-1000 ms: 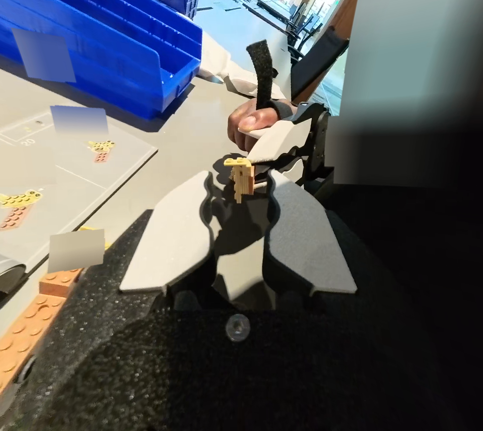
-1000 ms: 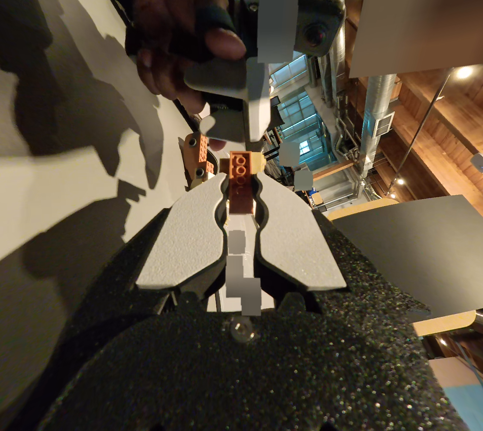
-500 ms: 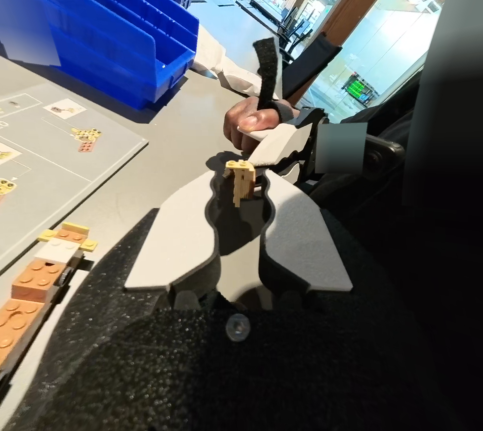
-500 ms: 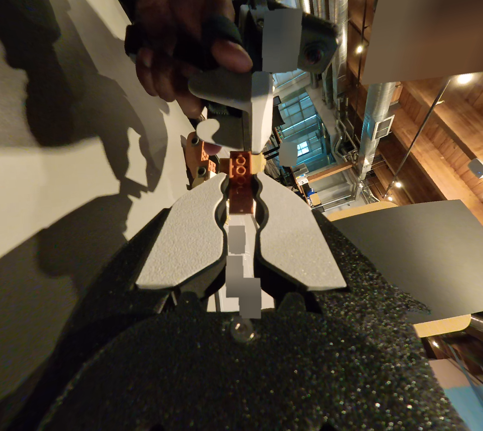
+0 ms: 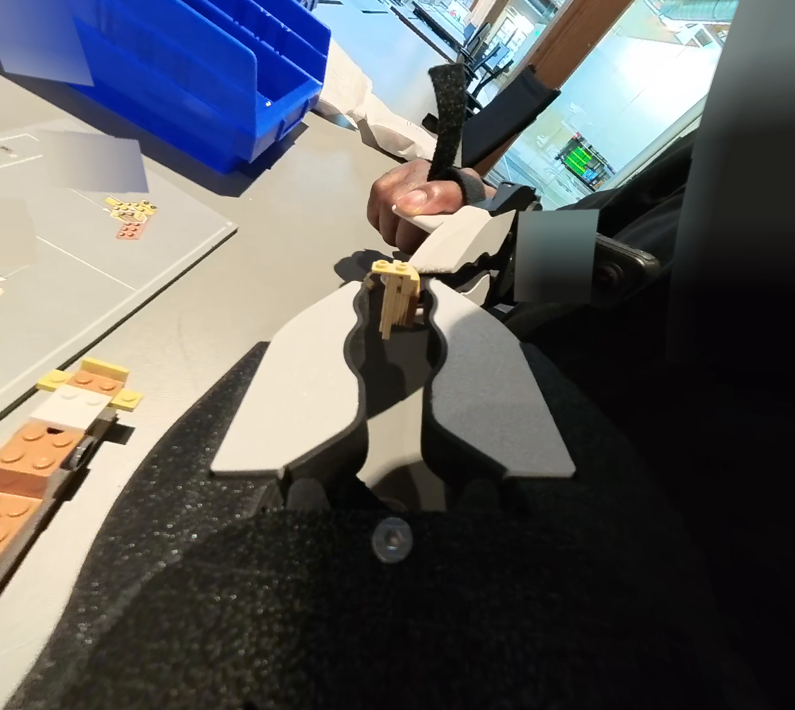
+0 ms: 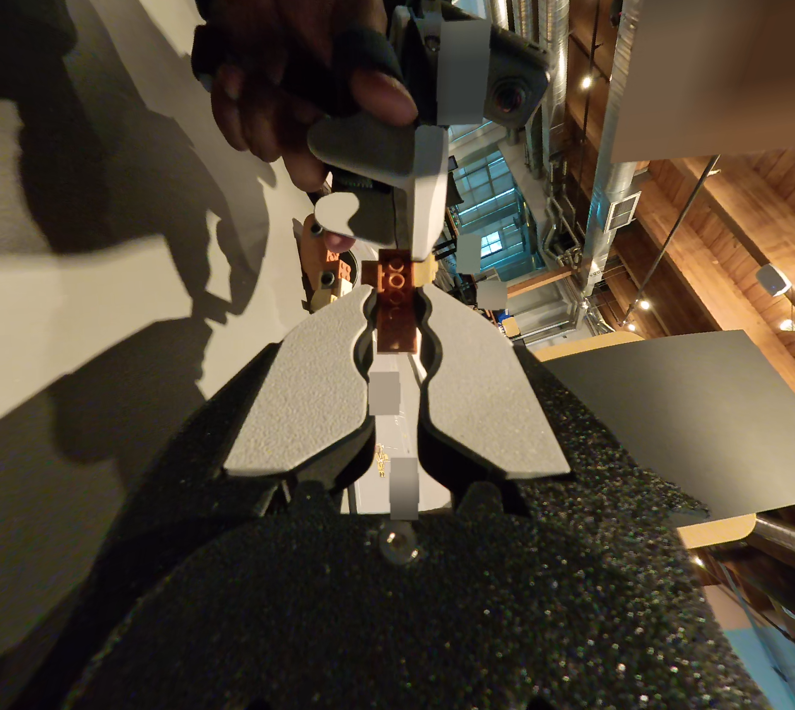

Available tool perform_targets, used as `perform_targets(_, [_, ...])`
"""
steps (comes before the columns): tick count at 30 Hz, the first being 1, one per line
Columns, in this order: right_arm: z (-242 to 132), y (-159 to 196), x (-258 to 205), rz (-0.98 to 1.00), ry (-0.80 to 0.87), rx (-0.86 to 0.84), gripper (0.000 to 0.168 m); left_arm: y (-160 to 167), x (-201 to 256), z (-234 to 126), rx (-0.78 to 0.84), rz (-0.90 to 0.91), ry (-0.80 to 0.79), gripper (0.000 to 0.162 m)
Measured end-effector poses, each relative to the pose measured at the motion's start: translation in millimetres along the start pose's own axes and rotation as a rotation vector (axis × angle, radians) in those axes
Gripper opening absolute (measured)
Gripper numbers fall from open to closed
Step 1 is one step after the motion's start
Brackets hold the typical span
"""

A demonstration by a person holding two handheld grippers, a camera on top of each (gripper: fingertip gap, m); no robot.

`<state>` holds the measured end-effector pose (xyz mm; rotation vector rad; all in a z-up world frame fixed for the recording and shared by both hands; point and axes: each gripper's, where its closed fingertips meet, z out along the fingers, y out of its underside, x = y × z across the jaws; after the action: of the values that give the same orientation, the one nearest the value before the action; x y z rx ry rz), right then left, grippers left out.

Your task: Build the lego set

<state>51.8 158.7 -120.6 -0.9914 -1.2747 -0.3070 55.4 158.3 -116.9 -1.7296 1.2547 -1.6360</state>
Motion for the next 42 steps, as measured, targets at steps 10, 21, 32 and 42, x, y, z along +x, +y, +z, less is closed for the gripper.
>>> perform_targets(10, [-0.2,0.0,0.1,-0.009,0.001,-0.004,0.016,-0.5,1.8,1.7,0.005,-0.008,0.013,0.016])
perform_targets(21, [-0.9,-0.7,2.1,-0.018,0.008,-0.008,0.016,-2.4,2.5,1.7,0.046,-0.007,0.016,0.014])
perform_targets(32, [-1.7,-1.6,2.2,-0.044,0.006,-0.012,0.016,-2.3,2.2,2.0,0.101,-0.079,0.053,0.014])
perform_targets(42, [-1.5,-2.5,1.7,-0.033,-0.009,-0.008,0.016,-1.7,1.8,1.7,0.147,-0.112,0.084,0.014])
